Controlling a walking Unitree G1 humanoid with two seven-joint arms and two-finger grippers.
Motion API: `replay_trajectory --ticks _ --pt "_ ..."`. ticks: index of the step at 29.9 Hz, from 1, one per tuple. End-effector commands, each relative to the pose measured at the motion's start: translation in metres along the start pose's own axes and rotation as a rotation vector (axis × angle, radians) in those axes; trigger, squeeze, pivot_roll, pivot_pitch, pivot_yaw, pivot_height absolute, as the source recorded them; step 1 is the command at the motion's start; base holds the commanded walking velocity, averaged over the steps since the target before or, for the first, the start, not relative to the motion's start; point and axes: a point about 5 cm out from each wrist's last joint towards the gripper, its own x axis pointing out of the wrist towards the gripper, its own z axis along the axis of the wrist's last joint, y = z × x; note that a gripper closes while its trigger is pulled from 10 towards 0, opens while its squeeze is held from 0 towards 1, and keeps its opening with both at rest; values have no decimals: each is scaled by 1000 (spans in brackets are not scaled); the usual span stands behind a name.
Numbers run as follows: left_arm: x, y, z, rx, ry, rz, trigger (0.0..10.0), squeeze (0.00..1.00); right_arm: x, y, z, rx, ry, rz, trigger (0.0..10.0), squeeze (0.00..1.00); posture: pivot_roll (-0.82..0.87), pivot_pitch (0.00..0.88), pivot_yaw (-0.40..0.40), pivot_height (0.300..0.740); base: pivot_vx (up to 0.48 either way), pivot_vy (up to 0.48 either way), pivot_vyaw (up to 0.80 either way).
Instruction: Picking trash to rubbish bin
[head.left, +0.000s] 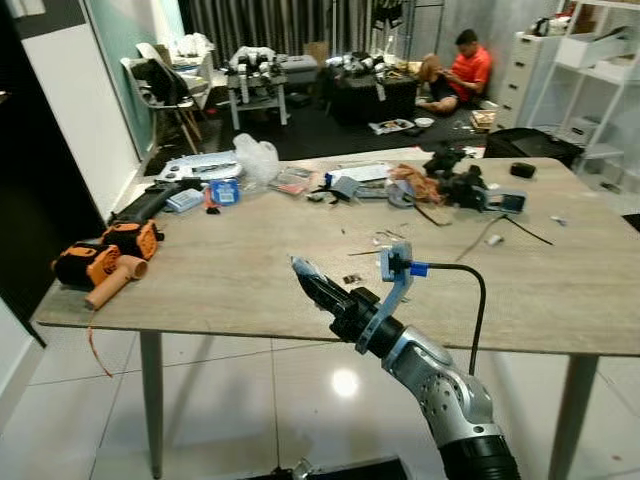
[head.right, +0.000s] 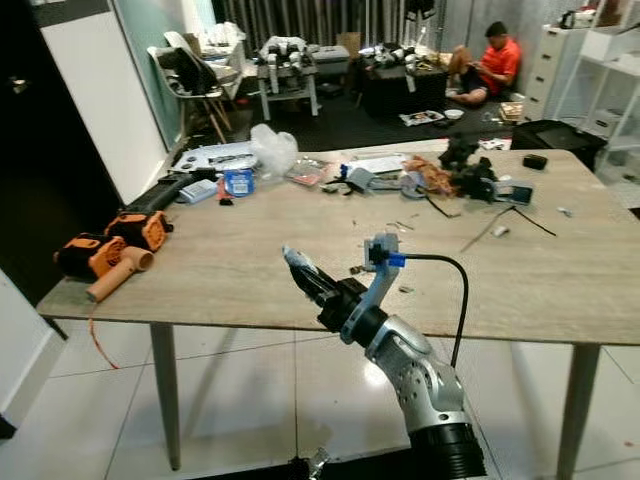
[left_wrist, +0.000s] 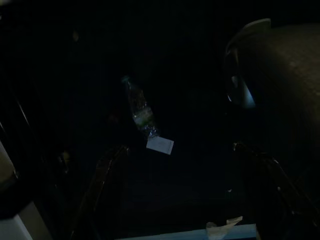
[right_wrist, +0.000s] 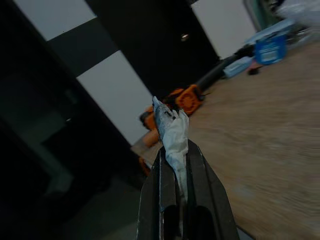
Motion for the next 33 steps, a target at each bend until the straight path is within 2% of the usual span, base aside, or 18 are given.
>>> replay_trajectory --ticks 1,4,11,13,15,16,17,19,21,23,24,25,27,33 --pt "-1 2 -3 -10 3 5 10000 0 -2 -2 -10 9 35 -19 10000 0 -113 103 74 740 0 0 0" --pt "-1 3 -4 -13 5 6 10000 0 -3 -3 -16 7 60 -32 10000 0 -115 104 74 740 0 0 0" --pt "-1 3 -4 -19 2 1 10000 0 -9 -16 -29 -19 129 -123 10000 0 -118 104 74 740 0 0 -772" --pt "-1 3 -3 -20 0 0 10000 0 -11 -24 -29 -34 127 -188 10000 0 -121 103 77 740 0 0 -800" --pt "-1 3 -2 -18 -4 -1 10000 0 -16 -39 -26 -43 102 -307 10000 0 -123 104 80 740 0 0 -800" --pt "-1 3 -2 -18 -4 -1 10000 0 -16 -39 -26 -43 102 -307 10000 0 -123 104 80 740 0 0 -800" --pt "-1 3 -1 -13 -8 -1 10000 0 -22 -51 -23 -69 97 -400 10000 0 -126 104 81 740 0 0 -800" --pt "0 3 1 -10 -13 -2 10000 0 -30 -62 -24 -99 111 -486 10000 0 -129 103 80 740 0 0 -800" --pt "0 3 1 -9 -14 -3 10000 0 -34 -66 -25 -109 118 -520 10000 0 -129 103 80 740 0 0 -800" --pt "0 3 2 -6 -17 -4 10000 0 -48 -80 -28 -127 143 -643 10000 0 -131 102 79 740 0 0 -800" --pt "0 3 3 0 -18 -4 10000 0 -64 -93 -31 -172 173 -771 10000 0 -131 102 79 740 0 0 -800" --pt "0 3 3 0 -18 -4 10000 0 -64 -93 -31 -172 173 -771 10000 0 -131 102 79 740 0 0 -800" --pt "0 3 4 10 -22 -6 10000 0 -85 -107 -34 -210 195 -911 10000 0 -136 100 80 740 0 0 -800" --pt "0 2 6 18 -27 -11 10000 0 -102 -117 -33 -231 181 -1026 10000 0 -136 100 80 740 0 0 -800"
